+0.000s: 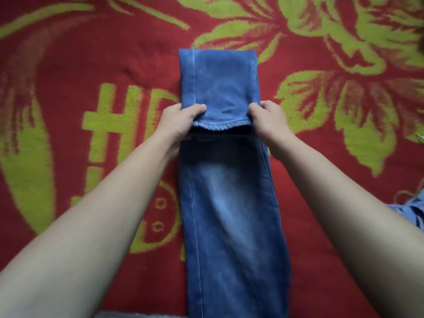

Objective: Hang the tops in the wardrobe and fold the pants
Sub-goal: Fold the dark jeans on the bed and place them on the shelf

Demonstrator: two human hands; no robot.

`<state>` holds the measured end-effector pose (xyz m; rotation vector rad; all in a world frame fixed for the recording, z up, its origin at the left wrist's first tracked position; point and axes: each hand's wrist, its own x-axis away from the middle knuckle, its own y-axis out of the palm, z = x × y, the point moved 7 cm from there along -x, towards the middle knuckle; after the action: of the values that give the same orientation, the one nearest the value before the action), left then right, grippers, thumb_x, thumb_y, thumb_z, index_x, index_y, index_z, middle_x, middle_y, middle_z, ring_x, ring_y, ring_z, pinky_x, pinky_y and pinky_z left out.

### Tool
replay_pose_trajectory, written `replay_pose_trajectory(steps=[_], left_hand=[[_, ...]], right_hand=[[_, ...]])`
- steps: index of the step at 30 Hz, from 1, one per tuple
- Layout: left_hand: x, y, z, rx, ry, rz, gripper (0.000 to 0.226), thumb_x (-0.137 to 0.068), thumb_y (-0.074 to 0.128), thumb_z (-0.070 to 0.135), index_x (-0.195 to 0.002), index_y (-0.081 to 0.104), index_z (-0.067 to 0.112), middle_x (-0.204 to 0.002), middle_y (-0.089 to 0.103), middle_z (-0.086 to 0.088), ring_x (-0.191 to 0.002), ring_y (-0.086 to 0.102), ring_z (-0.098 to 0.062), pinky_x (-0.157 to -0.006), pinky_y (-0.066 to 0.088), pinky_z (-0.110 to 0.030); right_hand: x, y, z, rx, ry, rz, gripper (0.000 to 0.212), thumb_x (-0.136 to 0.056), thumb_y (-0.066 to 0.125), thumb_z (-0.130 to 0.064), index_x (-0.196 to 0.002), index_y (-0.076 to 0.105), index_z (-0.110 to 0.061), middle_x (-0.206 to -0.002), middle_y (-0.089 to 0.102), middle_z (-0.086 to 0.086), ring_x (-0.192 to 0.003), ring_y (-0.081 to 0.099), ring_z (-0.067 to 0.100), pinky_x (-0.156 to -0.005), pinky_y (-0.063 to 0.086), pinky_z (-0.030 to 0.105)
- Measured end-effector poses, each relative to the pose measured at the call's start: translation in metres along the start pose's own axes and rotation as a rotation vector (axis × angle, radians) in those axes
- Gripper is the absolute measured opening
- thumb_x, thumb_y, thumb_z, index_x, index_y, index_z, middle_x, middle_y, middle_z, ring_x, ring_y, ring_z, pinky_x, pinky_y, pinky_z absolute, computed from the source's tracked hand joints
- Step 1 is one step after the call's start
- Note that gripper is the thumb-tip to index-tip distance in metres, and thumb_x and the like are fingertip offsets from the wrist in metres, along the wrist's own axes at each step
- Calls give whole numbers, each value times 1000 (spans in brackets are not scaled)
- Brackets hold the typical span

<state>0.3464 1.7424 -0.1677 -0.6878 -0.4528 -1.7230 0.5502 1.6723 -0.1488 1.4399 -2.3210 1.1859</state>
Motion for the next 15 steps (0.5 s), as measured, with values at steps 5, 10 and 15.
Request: replay_pose_trajectory(steps=[5,10,15], left_hand=[[41,-2,-54,-174,-84,0,17,-79,72,9,-96,72,10,-92,75,-4,-87,71,-20,-80,58,-31],[24,5,-34,49,-99,-37,51,-75,82,27,-117,63,5,-106,73,-8,-94,72,-20,-81,56,-33],[-31,20,30,313,-28,-12,30,-88,71,18,-112,64,1,-102,73,-15,-86,73,-27,-68,60,-43]], right_hand=[[36,12,44,175,139,-142,22,-84,51,-32,-83,60,-11,-89,66,10,-88,61,30,-74,46,36],[23,13,43,287,133,-99,32,-85,48,-34,-103,59,-10,-114,64,15,-104,58,34,-76,37,32],[8,18,44,462,93,-162,29,-92,44,-30,-106,54,-7,-125,59,23,-114,55,38,-81,36,34]])
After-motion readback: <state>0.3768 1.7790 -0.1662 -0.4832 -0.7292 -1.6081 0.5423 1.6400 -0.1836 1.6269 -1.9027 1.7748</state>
